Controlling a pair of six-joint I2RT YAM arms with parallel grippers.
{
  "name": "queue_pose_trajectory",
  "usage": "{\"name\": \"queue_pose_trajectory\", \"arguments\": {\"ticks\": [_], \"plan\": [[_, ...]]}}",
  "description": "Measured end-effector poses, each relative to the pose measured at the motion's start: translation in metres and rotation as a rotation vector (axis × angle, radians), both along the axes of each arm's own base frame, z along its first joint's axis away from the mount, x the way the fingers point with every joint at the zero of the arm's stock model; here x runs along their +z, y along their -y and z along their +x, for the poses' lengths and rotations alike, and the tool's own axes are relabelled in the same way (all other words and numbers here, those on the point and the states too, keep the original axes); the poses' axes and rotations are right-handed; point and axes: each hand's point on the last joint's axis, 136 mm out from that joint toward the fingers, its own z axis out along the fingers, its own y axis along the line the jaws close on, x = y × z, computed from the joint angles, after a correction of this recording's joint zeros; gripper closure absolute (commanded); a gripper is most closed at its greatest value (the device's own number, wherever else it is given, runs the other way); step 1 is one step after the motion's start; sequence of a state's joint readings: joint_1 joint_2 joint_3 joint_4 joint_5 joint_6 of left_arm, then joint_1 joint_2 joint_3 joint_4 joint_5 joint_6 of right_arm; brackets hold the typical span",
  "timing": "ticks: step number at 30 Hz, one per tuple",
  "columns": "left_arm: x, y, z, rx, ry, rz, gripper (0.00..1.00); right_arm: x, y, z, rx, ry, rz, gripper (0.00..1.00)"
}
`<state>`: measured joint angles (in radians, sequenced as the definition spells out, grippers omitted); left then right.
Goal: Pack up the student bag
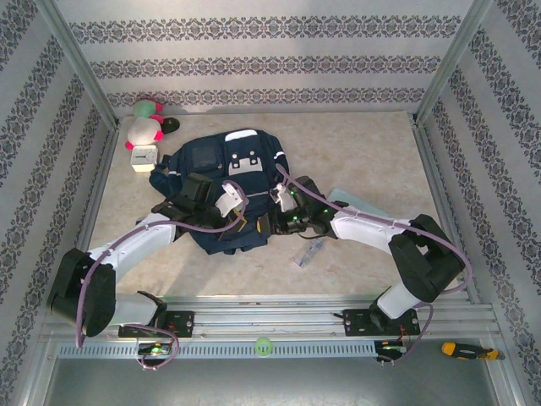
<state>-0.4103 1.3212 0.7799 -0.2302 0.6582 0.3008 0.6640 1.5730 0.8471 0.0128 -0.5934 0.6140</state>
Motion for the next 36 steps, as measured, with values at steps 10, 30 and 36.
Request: {"name": "queue_pose_trajectory", "arguments": {"ticks": [10,30,36], "plan": [[-0.006,-0.001,0.006,0.035,0.004,0.015,1.0,0.007,0.001,0.003,0.004,0.034,-0.025,1.0],[-0.017,0.015,0.017,0.076,0.019,0.046,1.0,0.009,0.016,0.007,0.001,-0.029,-0.05,1.0],[-0.006,0.011,0.011,0.032,0.079,0.071,1.0,0.019,0.036,0.022,-0.017,-0.041,0.011,1.0]]}}
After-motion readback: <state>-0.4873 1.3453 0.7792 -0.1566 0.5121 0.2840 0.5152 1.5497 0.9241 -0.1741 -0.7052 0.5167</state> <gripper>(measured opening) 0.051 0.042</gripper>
